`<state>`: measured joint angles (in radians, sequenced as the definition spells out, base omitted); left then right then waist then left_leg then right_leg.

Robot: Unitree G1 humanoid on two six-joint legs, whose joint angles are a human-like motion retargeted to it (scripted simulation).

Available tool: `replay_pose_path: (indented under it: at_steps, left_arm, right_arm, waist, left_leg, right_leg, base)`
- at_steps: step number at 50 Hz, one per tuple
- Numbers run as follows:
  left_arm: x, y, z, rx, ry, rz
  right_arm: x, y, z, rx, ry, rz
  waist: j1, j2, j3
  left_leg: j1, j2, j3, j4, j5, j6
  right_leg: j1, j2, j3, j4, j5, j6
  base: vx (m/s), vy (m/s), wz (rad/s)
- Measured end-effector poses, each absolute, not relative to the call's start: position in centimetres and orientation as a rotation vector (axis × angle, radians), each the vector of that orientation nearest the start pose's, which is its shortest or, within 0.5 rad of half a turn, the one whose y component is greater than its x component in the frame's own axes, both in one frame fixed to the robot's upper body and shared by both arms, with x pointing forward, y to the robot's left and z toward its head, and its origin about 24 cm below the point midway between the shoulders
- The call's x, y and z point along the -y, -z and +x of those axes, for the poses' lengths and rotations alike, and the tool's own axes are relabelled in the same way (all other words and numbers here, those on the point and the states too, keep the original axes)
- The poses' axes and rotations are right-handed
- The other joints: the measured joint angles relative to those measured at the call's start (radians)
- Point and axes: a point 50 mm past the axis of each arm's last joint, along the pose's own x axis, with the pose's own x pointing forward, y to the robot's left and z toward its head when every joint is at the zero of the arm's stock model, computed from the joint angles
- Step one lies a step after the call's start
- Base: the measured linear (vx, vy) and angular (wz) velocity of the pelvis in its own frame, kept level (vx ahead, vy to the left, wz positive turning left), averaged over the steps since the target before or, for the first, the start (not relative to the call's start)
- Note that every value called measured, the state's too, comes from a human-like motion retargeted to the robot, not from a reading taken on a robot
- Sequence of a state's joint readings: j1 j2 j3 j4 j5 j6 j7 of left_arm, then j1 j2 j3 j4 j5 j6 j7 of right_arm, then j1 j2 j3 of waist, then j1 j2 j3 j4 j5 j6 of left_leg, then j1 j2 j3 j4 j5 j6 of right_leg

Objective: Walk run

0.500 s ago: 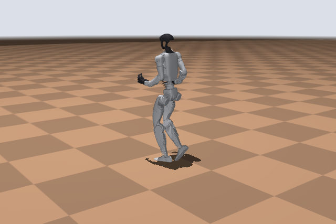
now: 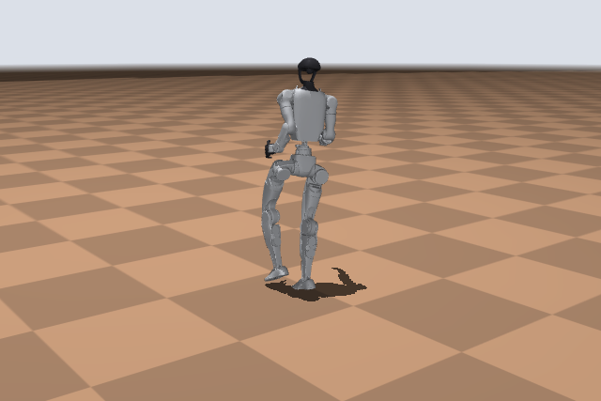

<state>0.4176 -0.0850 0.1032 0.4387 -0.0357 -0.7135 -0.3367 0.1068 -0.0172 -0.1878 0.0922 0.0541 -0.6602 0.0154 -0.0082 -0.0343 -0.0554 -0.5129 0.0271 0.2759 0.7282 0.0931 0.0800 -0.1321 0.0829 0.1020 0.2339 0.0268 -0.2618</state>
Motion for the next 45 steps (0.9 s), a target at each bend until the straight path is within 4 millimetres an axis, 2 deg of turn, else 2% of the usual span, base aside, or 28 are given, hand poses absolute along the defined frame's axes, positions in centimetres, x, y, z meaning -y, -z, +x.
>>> replay_pose_path:
  at_steps: [2, 3, 5, 6, 7, 8, 9, 10, 11, 12, 13, 15, 16, 18, 19, 20, 23, 25, 27, 28, 30, 32, 33, 35, 37, 39, 41, 45]
  left_arm:
    - [-16.7, 6.6, 10.1, -0.159, 0.013, -0.083]
    - [-17.1, 6.6, 9.6, -0.168, -0.005, -0.082]
    - [-17.8, 6.5, 9.3, -0.170, -0.026, -0.074]
    - [-18.0, 6.3, 9.5, -0.160, -0.019, -0.061]
    - [-18.2, 6.0, 9.9, -0.148, -0.011, -0.048]
    - [-18.3, 5.7, 10.4, -0.133, 0.001, -0.036]
    - [-18.4, 5.3, 10.9, -0.120, 0.015, -0.031]
    - [-18.4, 5.0, 11.5, -0.110, 0.030, -0.029]
    - [-17.8, 4.9, 12.1, -0.098, 0.065, -0.057]
    - [-17.6, 4.6, 13.2, -0.073, 0.090, -0.081]
    - [-18.3, 3.9, 15.2, -0.013, 0.095, -0.100]
    - [-17.7, 2.6, 18.8, 0.066, 0.200, -0.150]
    - [-16.8, 1.7, 20.0, 0.109, 0.250, -0.157]
    - [-15.6, -0.5, 22.3, 0.207, 0.310, -0.151]
    - [-15.2, -1.6, 23.2, 0.256, 0.330, -0.140]
    - [-14.7, -2.7, 23.9, 0.304, 0.350, -0.128]
    - [-13.2, -4.8, 24.7, 0.388, 0.434, -0.079]
    - [-12.9, -5.7, 24.9, 0.420, 0.468, -0.039]
    - [-13.0, -5.9, 24.9, 0.430, 0.475, 0.006]
    - [-13.1, -5.8, 24.8, 0.424, 0.471, 0.025]
    - [-13.1, -5.5, 24.7, 0.408, 0.464, 0.054]
    - [-13.8, -3.4, 23.4, 0.324, 0.462, 0.078]
    - [-13.9, -1.8, 22.3, 0.261, 0.481, 0.084]
    - [-13.8, 0.7, 20.5, 0.155, 0.497, 0.060]
    - [-14.3, 3.0, 18.1, 0.062, 0.439, 0.004]
    - [-14.6, 4.5, 15.5, -0.010, 0.359, -0.058]
    - [-15.1, 5.5, 13.1, -0.070, 0.276, -0.098]
    - [-16.1, 6.5, 10.2, -0.147, 0.141, -0.125]
  right_arm:
    - [20.3, -6.1, 20.8, 0.479, 0.196, -0.078]
    - [20.3, -6.0, 20.5, 0.469, 0.188, -0.102]
    - [20.4, -5.3, 20.0, 0.413, 0.166, -0.152]
    - [20.5, -4.6, 19.6, 0.370, 0.164, -0.172]
    - [20.6, -4.0, 19.3, 0.328, 0.161, -0.190]
    - [20.6, -3.4, 18.8, 0.289, 0.157, -0.204]
    - [20.6, -2.7, 18.3, 0.249, 0.152, -0.212]
    - [20.6, -2.0, 17.6, 0.209, 0.148, -0.217]
    - [21.0, -0.9, 16.4, 0.147, 0.167, -0.235]
    - [21.1, 0.1, 15.4, 0.095, 0.179, -0.242]
    - [20.4, 0.8, 15.2, 0.066, 0.176, -0.227]
    - [20.1, 2.3, 13.8, 0.001, 0.213, -0.213]
    - [20.1, 2.8, 12.8, -0.030, 0.213, -0.212]
    - [19.9, 3.9, 10.8, -0.103, 0.191, -0.219]
    - [19.9, 4.4, 9.8, -0.140, 0.170, -0.230]
    - [19.9, 4.7, 8.9, -0.178, 0.146, -0.242]
    - [20.3, 5.0, 7.3, -0.230, 0.109, -0.280]
    - [20.3, 4.9, 7.4, -0.219, 0.110, -0.284]
    - [20.0, 4.6, 8.4, -0.179, 0.124, -0.271]
    - [19.8, 4.3, 9.2, -0.151, 0.136, -0.266]
    - [19.6, 3.3, 11.2, -0.074, 0.169, -0.269]
    - [18.9, 2.4, 13.0, -0.007, 0.199, -0.255]
    - [18.7, 2.0, 14.0, 0.029, 0.231, -0.241]
    - [19.5, 0.3, 16.5, 0.141, 0.279, -0.216]
    - [18.7, -0.9, 18.5, 0.217, 0.243, -0.155]
    - [18.9, -2.4, 19.4, 0.301, 0.251, -0.113]
    - [19.4, -3.7, 19.7, 0.380, 0.282, -0.089]
    - [20.1, -4.7, 19.6, 0.430, 0.273, -0.091]
  waist:
    - [0.090, -0.016, 0.017]
    - [0.123, -0.015, 0.025]
    - [0.198, -0.031, 0.046]
    - [0.200, -0.025, 0.052]
    - [0.198, -0.019, 0.059]
    - [0.188, -0.013, 0.066]
    - [0.143, -0.024, 0.065]
    - [0.080, -0.044, 0.062]
    - [0.060, -0.042, 0.049]
    - [0.037, -0.023, 0.039]
    - [0.006, 0.029, 0.033]
    - [0.011, 0.080, 0.018]
    - [0.013, 0.084, 0.013]
    - [-0.012, 0.103, 0.010]
    - [-0.045, 0.119, 0.008]
    - [-0.085, 0.138, 0.004]
    - [-0.178, 0.172, -0.013]
    - [-0.230, 0.173, -0.014]
    - [-0.244, 0.181, -0.015]
    - [-0.245, 0.182, -0.012]
    - [-0.250, 0.182, -0.009]
    - [-0.224, 0.178, -0.013]
    - [-0.208, 0.190, -0.009]
    - [-0.176, 0.126, -0.022]
    - [-0.152, 0.060, -0.042]
    - [-0.107, 0.043, -0.034]
    - [-0.035, 0.013, -0.023]
    - [0.137, -0.034, -0.003]
  left_leg:
    - [-0.009, 0.020, 0.025, -0.233, -0.040, -0.026]
    - [-0.002, 0.001, 0.015, -0.354, -0.081, -0.022]
    - [0.002, -0.041, -0.098, -0.528, -0.137, -0.109]
    - [0.004, -0.019, -0.109, -0.556, -0.132, -0.157]
    - [0.010, -0.006, -0.114, -0.568, -0.102, -0.170]
    - [0.023, -0.013, -0.107, -0.549, -0.020, -0.116]
    - [0.033, -0.065, -0.106, -0.479, -0.072, -0.052]
    - [0.042, -0.139, -0.108, -0.384, -0.192, 0.018]
    - [0.051, -0.171, -0.186, -0.315, -0.237, -0.013]
    - [0.058, -0.161, -0.227, -0.262, -0.275, -0.038]
    - [0.064, -0.064, -0.194, -0.240, -0.302, -0.048]
    - [0.130, -0.004, -0.172, -0.241, -0.361, -0.061]
    - [0.173, 0.008, -0.152, -0.267, -0.363, -0.070]
    - [0.259, 0.011, -0.150, -0.339, -0.332, -0.083]
    - [0.303, 0.007, -0.161, -0.384, -0.297, -0.088]
    - [0.346, 0.003, -0.174, -0.431, -0.256, -0.092]
    - [0.458, -0.023, -0.197, -0.530, -0.058, -0.129]
    - [0.536, -0.052, -0.215, -0.572, 0.103, -0.161]
    - [0.598, -0.063, -0.239, -0.575, 0.255, -0.233]
    - [0.621, -0.069, -0.252, -0.552, 0.325, -0.289]
    - [0.586, -0.095, -0.183, -0.381, 0.431, -0.342]
    - [0.506, -0.053, -0.111, -0.051, 0.431, -0.342]
    - [0.462, -0.029, -0.165, 0.096, 0.431, -0.342]
    - [0.357, -0.164, -0.294, 0.207, 0.408, -0.340]
    - [0.241, -0.129, -0.175, 0.277, 0.313, -0.198]
    - [0.124, -0.095, -0.168, 0.293, 0.155, -0.094]
    - [0.040, -0.065, -0.131, 0.198, 0.028, -0.038]
    - [0.002, -0.047, 0.019, -0.272, -0.053, 0.017]
  right_leg:
    - [0.097, 0.047, 0.042, -0.064, 0.150, 0.007]
    - [0.141, 0.060, 0.055, -0.088, 0.224, 0.030]
    - [0.216, 0.031, 0.038, -0.092, 0.361, 0.091]
    - [0.245, 0.040, 0.042, -0.070, 0.417, 0.127]
    - [0.263, 0.048, 0.041, -0.023, 0.464, 0.171]
    - [0.261, 0.054, 0.032, 0.074, 0.489, 0.228]
    - [0.231, 0.060, 0.014, 0.216, 0.497, 0.290]
    - [0.187, 0.064, -0.009, 0.379, 0.497, 0.354]
    - [0.147, 0.069, -0.058, 0.517, 0.497, 0.360]
    - [0.101, 0.092, -0.091, 0.612, 0.497, 0.361]
    - [0.043, 0.152, -0.094, 0.623, 0.497, 0.352]
    - [-0.075, 0.214, -0.098, 0.686, 0.389, 0.313]
    - [-0.119, 0.217, -0.094, 0.684, 0.313, 0.298]
    - [-0.221, 0.186, -0.126, 0.659, 0.170, 0.263]
    - [-0.268, 0.142, -0.170, 0.617, 0.111, 0.252]
    - [-0.310, 0.089, -0.221, 0.562, 0.059, 0.243]
    - [-0.376, -0.018, -0.337, 0.284, 0.008, 0.192]
    - [-0.387, -0.018, -0.283, 0.073, -0.035, 0.183]
    - [-0.371, 0.004, -0.194, -0.079, -0.066, 0.177]
    - [-0.362, -0.009, -0.203, -0.108, -0.015, 0.134]
    - [-0.371, -0.069, -0.316, -0.027, -0.024, 0.008]
    - [-0.359, -0.016, -0.202, 0.157, -0.159, 0.000]
    - [-0.344, 0.041, -0.151, 0.218, -0.213, 0.000]
    - [-0.282, -0.017, -0.129, 0.211, -0.244, 0.000]
    - [-0.207, -0.038, -0.090, 0.172, -0.250, 0.000]
    - [-0.123, 0.009, -0.043, 0.105, -0.197, 0.000]
    - [-0.036, 0.018, -0.043, 0.028, -0.075, 0.024]
    - [0.128, 0.013, -0.024, -0.091, 0.254, 0.157]
  base:
    - [1.39, -0.54, -2.63]
    - [1.35, -0.32, -2.38]
    - [1.43, -0.17, -2.16]
    - [1.46, -0.07, -1.31]
    - [1.39, -0.03, -0.56]
    - [1.41, 0.00, 0.12]
    - [1.43, 0.01, 1.04]
    - [1.76, 0.10, 1.37]
    - [1.91, 0.10, 0.96]
    - [1.71, -0.01, -0.09]
    - [1.20, -0.17, -0.58]
    - [1.00, -0.22, -0.82]
    - [1.33, -0.23, -0.55]
    - [1.37, -0.24, 0.11]
    - [1.13, -0.16, 0.90]
    - [1.24, -0.16, 1.01]
    - [1.38, -0.21, 0.77]
    - [1.33, -0.28, 0.33]
    - [1.34, -0.31, -0.30]
    - [1.18, -0.11, -0.39]
    - [1.24, 0.07, -0.40]
    - [1.81, -0.44, -0.80]
    - [1.71, -0.69, -0.50]
    - [1.34, -0.61, -0.33]
    - [1.30, -0.43, -0.95]
    - [1.28, -0.43, -1.21]
    - [1.38, -0.38, -1.51]
    - [1.44, -0.21, -1.73]
